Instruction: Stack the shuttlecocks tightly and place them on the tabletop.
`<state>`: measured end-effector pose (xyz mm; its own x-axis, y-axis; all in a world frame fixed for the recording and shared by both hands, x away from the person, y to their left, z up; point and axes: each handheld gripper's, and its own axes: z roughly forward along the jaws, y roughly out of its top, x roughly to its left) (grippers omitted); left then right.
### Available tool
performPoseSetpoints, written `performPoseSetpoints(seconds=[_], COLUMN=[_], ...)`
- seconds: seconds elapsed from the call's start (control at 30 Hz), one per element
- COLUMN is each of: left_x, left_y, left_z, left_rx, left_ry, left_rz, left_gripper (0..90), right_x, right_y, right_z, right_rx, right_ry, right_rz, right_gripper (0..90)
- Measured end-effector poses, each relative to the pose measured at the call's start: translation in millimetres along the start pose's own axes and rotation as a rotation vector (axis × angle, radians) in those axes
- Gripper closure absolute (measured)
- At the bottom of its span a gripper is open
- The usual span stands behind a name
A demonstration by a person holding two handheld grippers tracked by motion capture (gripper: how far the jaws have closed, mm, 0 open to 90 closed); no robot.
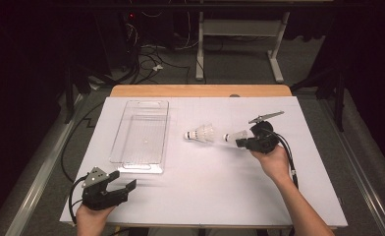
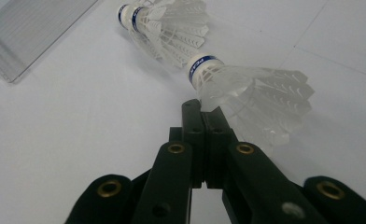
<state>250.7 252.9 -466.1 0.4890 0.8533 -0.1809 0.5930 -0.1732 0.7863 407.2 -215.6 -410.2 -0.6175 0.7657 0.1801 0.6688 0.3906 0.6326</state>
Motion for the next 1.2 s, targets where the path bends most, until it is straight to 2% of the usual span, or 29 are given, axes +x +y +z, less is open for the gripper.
performPoseSetpoints(seconds=[0.6, 1.2], left_x=[0.2, 0.9], left_y=[0.0, -0.1], left_z=[0.5, 0.2], left_rx=[0.004, 0.002], left_ry=[0.001, -0.001], left_rz=[0.001, 0.001], left_gripper=[26.9, 26.9], right_x=[2.0, 9.6], right_y=[18.1, 38.6], right_z=[11.8, 29.9], right_rx=[0.023, 0.049], right_ry=[-0.010, 0.002], right_rz=[-0.007, -0.029], right_gripper=[90.0, 90.0])
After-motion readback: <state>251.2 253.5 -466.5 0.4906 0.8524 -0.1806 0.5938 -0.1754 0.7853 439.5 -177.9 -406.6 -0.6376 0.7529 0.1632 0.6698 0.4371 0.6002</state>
